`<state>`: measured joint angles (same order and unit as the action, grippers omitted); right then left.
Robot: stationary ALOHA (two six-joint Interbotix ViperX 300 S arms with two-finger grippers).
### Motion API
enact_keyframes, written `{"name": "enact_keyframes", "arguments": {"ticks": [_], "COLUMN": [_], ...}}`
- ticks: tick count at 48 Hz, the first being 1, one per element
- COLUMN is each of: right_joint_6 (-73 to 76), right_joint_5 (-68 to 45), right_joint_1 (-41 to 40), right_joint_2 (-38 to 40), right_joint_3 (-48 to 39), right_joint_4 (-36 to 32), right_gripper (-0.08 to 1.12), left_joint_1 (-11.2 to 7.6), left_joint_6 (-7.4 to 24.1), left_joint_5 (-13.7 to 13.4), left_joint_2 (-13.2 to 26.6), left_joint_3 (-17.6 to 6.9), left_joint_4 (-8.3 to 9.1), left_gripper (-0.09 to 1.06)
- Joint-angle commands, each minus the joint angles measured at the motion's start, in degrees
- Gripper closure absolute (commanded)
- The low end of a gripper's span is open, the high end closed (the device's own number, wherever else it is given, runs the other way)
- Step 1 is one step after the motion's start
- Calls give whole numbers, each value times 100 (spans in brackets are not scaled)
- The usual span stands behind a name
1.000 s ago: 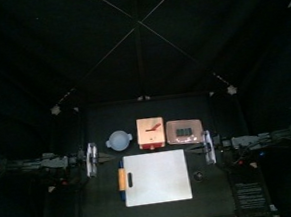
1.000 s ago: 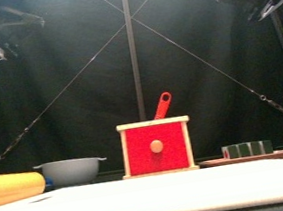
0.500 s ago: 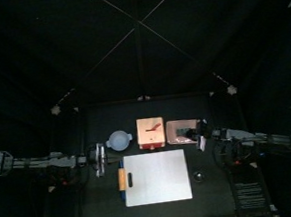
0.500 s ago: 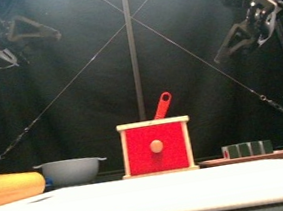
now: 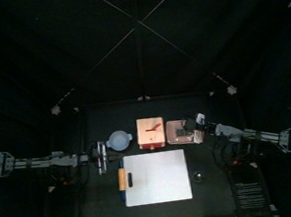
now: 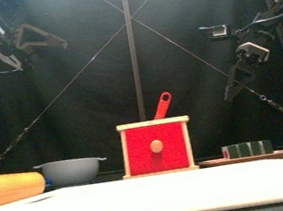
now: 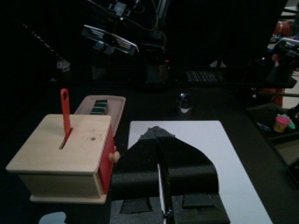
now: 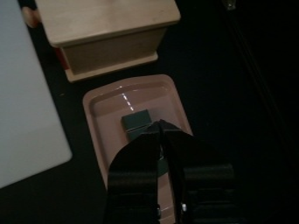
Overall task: Place sushi on board then cut the sushi with the knife then place the pieces on the plate
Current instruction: Place the sushi on the board
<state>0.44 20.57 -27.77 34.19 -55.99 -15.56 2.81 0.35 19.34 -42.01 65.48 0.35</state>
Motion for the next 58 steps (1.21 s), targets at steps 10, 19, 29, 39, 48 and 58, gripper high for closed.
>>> {"name": "enact_keyframes", "arguments": {"ticks": [10, 19, 29, 39, 48, 58], "right_joint_6": [-18, -26, -88, -642, -1336, -1802], "right_joint_5": [9, 193, 826, 879, 932, 879], "right_joint_1": [-53, -79, -149, -264, -598, -844], "right_joint_2": [-255, -457, -1213, -1679, -1916, -2127], "right_joint_3": [167, 158, 369, 598, 659, 642], "right_joint_4": [-9, 220, 369, 589, 1090, 1397], "right_gripper": [24, 7, 7, 7, 7, 7], "left_joint_1": [62, 123, 167, 176, 176, 176], "left_joint_6": [9, 9, 9, 9, 0, 0], "left_joint_5": [44, 44, 44, 44, 44, 44], "left_joint_2": [9, 9, 9, 9, 9, 9], "left_joint_3": [-62, -35, 0, 18, 44, 88], "left_joint_4": [9, 18, 44, 44, 44, 35], "left_gripper": [97, 97, 97, 97, 97, 97]}}
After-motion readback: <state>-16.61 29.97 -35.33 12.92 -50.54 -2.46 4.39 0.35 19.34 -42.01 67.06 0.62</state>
